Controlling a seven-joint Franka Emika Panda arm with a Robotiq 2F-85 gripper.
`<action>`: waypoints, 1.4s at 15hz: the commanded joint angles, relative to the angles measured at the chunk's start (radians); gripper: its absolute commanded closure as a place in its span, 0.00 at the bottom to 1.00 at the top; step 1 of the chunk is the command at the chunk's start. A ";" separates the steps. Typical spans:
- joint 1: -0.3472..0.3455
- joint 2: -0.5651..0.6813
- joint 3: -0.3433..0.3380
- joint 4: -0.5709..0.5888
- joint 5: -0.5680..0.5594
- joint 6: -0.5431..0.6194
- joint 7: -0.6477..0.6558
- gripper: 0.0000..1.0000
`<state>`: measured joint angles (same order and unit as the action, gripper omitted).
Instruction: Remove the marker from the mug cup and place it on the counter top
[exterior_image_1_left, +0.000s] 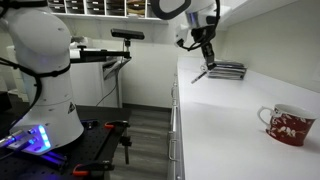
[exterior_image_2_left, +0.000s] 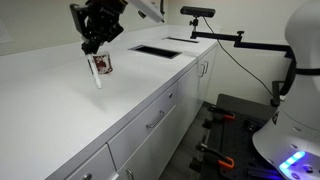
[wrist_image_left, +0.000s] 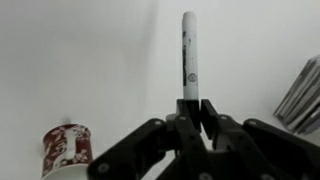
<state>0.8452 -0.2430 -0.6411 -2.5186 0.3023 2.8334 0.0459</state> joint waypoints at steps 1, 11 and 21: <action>0.097 0.031 -0.220 0.148 0.247 -0.243 -0.192 0.95; -0.165 0.533 -0.111 0.446 0.839 -0.757 -0.114 0.95; -0.652 0.752 0.456 0.737 0.449 -0.526 0.575 0.91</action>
<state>0.2544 0.4884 -0.2517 -1.8327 0.8571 2.3344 0.4831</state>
